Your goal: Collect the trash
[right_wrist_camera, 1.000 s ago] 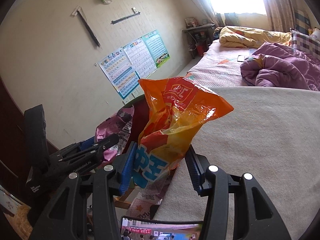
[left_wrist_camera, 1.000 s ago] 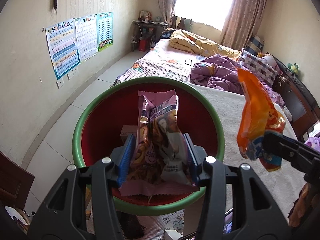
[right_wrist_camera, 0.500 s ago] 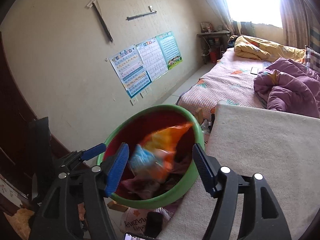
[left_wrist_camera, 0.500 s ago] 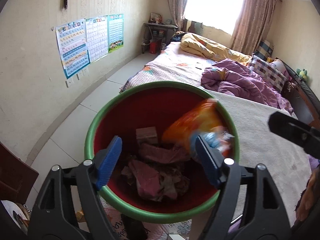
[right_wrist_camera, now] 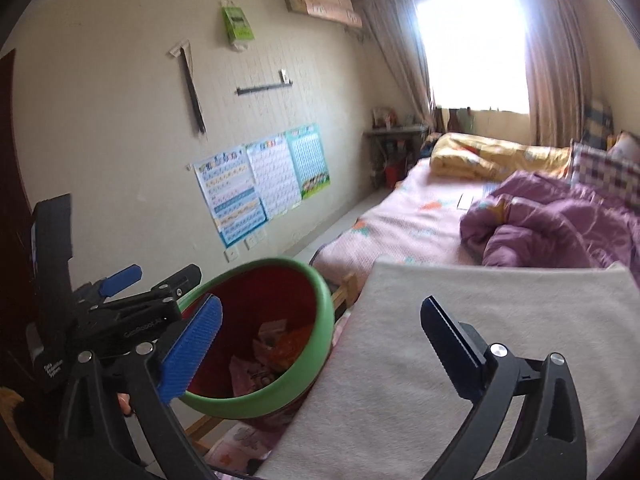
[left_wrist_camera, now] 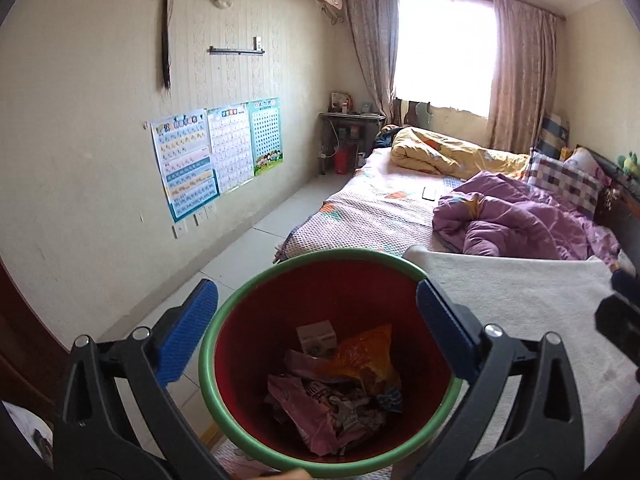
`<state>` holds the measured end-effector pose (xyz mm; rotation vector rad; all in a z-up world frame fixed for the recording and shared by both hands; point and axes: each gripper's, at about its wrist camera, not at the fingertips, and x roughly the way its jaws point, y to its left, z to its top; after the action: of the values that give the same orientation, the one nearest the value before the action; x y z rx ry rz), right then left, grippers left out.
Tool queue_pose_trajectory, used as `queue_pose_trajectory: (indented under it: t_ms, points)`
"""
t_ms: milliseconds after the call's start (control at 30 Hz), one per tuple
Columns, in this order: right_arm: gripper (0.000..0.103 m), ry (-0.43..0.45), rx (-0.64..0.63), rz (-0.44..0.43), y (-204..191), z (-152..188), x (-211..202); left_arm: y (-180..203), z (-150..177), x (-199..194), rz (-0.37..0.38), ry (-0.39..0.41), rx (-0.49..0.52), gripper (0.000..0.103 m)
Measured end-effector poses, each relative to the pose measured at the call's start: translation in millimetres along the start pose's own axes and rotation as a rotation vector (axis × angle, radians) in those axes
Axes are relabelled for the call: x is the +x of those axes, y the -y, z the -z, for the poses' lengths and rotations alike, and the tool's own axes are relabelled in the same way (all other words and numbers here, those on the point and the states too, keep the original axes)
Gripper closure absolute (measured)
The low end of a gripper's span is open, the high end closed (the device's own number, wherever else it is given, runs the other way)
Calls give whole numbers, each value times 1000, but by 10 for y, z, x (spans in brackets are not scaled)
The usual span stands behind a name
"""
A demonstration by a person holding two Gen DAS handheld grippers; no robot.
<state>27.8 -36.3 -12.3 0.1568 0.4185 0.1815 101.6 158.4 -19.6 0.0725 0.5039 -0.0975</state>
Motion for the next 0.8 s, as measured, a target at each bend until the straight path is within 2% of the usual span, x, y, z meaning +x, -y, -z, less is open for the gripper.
queue_pose_trajectory:
  t_ms: [133, 300, 800]
  points:
    - [6, 39, -5, 51, 64, 31, -110, 132, -10, -96, 13, 23, 36, 6]
    - [6, 53, 10, 63, 117, 50, -191, 153, -15, -181, 64, 4, -22, 6]
    - [6, 60, 19, 65, 99, 117, -321, 173, -42, -347, 70, 10, -24, 6]
